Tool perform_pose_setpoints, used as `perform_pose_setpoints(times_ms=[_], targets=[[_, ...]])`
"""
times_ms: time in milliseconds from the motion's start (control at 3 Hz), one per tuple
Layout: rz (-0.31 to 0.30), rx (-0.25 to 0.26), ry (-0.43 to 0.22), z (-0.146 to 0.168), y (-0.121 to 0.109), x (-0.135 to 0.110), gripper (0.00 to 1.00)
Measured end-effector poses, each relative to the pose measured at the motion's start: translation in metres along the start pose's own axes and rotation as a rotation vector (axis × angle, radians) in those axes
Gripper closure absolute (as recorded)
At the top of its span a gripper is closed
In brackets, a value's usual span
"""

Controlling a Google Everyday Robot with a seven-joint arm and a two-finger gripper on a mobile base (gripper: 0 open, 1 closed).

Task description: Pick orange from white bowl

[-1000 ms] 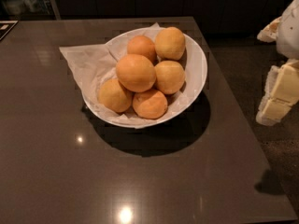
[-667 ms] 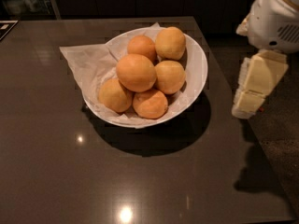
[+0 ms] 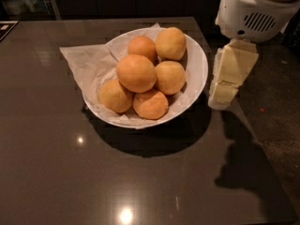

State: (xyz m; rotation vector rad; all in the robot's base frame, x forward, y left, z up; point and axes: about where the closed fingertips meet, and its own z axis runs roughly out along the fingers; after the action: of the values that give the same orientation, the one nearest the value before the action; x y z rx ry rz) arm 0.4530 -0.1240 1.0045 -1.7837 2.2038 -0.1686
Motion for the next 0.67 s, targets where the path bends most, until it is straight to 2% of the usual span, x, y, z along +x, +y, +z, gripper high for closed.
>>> perform_pose_setpoints(times_ms=[333, 667], targets=[[-0.004, 0.014, -0.028, -0.003, 0.001, -0.012, 0.00], [-0.023, 0.015, -0.014, 0.002, 0.002, -0.041, 0.00]])
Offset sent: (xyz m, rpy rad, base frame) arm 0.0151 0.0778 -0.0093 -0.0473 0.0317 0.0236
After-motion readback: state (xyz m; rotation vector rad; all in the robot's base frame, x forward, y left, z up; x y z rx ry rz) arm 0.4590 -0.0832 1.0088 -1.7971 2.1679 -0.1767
